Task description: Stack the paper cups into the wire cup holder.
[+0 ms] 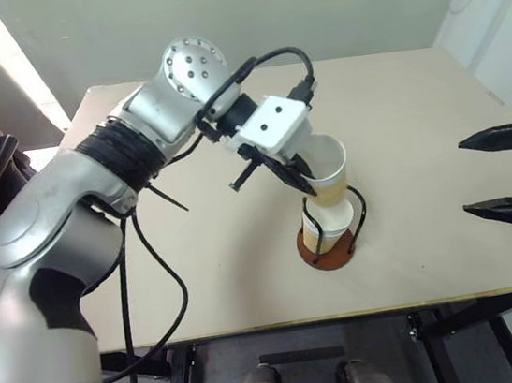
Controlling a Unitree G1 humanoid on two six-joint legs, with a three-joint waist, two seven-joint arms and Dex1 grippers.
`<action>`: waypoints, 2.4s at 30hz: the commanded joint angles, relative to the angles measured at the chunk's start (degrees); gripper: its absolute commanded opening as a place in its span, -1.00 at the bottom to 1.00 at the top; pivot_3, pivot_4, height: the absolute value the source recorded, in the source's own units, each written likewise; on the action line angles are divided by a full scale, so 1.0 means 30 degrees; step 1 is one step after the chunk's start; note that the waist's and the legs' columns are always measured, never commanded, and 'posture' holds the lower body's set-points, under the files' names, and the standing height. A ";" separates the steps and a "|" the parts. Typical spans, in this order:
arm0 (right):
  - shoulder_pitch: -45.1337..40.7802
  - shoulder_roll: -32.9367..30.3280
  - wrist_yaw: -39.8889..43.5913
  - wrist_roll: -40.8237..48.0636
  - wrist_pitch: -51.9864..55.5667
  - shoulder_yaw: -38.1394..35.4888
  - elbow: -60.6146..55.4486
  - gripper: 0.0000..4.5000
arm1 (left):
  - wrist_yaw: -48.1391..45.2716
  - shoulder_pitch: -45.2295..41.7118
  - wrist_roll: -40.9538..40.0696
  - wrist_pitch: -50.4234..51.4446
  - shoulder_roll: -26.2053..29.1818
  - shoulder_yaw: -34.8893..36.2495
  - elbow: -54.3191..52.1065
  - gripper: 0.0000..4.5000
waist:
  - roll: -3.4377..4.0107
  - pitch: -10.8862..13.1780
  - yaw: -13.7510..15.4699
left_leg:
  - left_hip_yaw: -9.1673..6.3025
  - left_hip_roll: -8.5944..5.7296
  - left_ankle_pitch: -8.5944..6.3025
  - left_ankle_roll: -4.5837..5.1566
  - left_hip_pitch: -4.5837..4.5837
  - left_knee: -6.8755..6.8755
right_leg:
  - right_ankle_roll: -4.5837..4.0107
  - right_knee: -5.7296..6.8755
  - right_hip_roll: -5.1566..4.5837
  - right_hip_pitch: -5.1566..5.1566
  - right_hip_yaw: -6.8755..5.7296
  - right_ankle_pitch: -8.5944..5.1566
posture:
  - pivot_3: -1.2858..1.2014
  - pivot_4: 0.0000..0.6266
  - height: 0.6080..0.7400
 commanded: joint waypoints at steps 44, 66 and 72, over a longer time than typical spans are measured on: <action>-0.1339 -0.1133 -0.0811 -0.1315 -0.3871 0.4674 0.3035 1.00 | -0.0710 0.4738 0.0122 0.7124 0.4270 0.7915 0.0796 0.21 | 0.0067 -0.0041 -0.0355 | 0.0115 -0.0003 -0.0050 0.0066 0.0179 0.0185 | 0.0135 0.0029 0.0088 0.0160 0.0019 -0.0054 | 0.03 -0.52 1.00; -0.6077 -0.0461 0.2183 -0.3411 -0.6497 0.9219 0.9503 1.00 | 0.2107 2.2631 0.0769 1.6041 1.3536 2.5821 -0.6282 0.21 | 0.0021 -0.0054 -0.0293 | -0.0013 -0.0001 0.0001 0.0032 0.0422 -0.0169 | -0.0467 0.0324 0.0056 0.0124 0.0023 -0.0269 | 0.03 -0.52 1.00; -0.6443 -0.0075 0.2208 -0.3691 -0.6533 0.9570 0.9687 1.00 | 0.2460 2.2008 0.1386 1.6556 1.2432 2.5422 -0.6843 0.21 | 0.0023 -0.0055 -0.0429 | -0.0027 0.0032 0.0102 -0.0054 0.0507 -0.0294 | -0.0576 0.0335 0.0068 0.0126 0.0016 -0.0210 | 0.03 -0.52 1.00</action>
